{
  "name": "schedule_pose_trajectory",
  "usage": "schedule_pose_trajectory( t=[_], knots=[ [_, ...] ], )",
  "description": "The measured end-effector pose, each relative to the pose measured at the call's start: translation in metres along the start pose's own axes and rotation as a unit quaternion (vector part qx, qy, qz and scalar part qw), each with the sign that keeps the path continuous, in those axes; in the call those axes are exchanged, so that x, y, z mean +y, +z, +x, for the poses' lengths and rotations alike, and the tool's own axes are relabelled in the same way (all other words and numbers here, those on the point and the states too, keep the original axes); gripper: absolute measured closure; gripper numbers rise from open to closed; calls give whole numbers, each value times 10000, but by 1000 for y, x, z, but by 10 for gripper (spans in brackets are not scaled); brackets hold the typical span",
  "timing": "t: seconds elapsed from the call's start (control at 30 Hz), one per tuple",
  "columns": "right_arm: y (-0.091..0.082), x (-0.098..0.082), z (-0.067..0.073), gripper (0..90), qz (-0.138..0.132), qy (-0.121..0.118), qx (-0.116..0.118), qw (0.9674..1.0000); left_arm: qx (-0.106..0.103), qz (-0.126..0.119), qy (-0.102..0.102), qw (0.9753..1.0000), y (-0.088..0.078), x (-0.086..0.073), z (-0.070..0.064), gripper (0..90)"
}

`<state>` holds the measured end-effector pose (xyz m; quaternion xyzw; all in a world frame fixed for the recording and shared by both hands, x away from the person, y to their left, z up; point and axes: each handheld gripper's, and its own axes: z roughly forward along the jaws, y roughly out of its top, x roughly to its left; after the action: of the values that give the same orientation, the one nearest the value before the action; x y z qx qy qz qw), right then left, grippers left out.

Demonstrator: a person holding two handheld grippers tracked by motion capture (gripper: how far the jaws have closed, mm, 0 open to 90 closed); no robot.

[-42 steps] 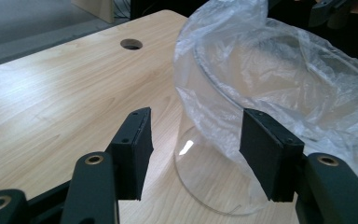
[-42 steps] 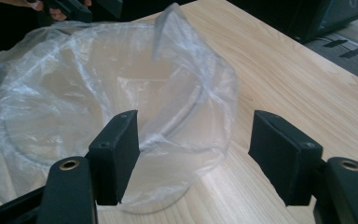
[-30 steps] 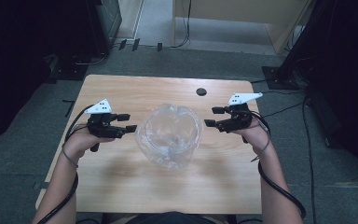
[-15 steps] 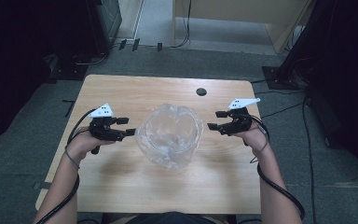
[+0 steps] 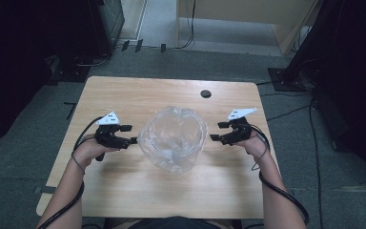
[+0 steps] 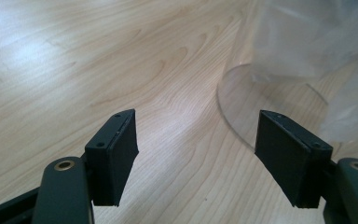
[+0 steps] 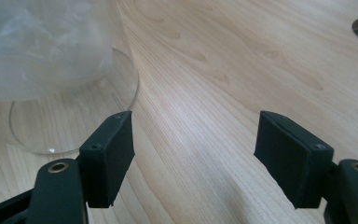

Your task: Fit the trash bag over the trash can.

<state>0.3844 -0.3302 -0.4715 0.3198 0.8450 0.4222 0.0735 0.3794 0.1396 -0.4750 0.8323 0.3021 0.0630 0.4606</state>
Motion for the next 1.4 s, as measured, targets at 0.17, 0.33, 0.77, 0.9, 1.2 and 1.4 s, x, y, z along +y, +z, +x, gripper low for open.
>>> schedule_pose_trajectory(
  t=[0.17, 0.33, 0.77, 0.9, 1.2, 1.4],
  knots=[
    [10, -5, 1, 262, 156, -70, 63, 9998, 97, 45, -26, 9999, 4, -4, 2, 289],
    [17, -8, 2, 259, 228, -77, 103, 9997, 231, 64, 58, 9997, 8, -9, 5, 289],
    [34, -10, 4, 233, 371, -85, 116, 9992, 255, 234, 98, 9994, 21, -23, 9, 285],
    [37, -13, 2, 232, 354, -72, 109, 9993, 236, 232, 90, 9994, 24, -23, 9, 286],
    [42, -18, -1, 229, 475, -61, -3, 9989, 196, 279, 180, 9993, 32, -26, 8, 283],
    [46, -19, -1, 222, 511, -101, -74, 9986, 232, 362, 198, 9989, 35, -28, 8, 279]
  ],
)
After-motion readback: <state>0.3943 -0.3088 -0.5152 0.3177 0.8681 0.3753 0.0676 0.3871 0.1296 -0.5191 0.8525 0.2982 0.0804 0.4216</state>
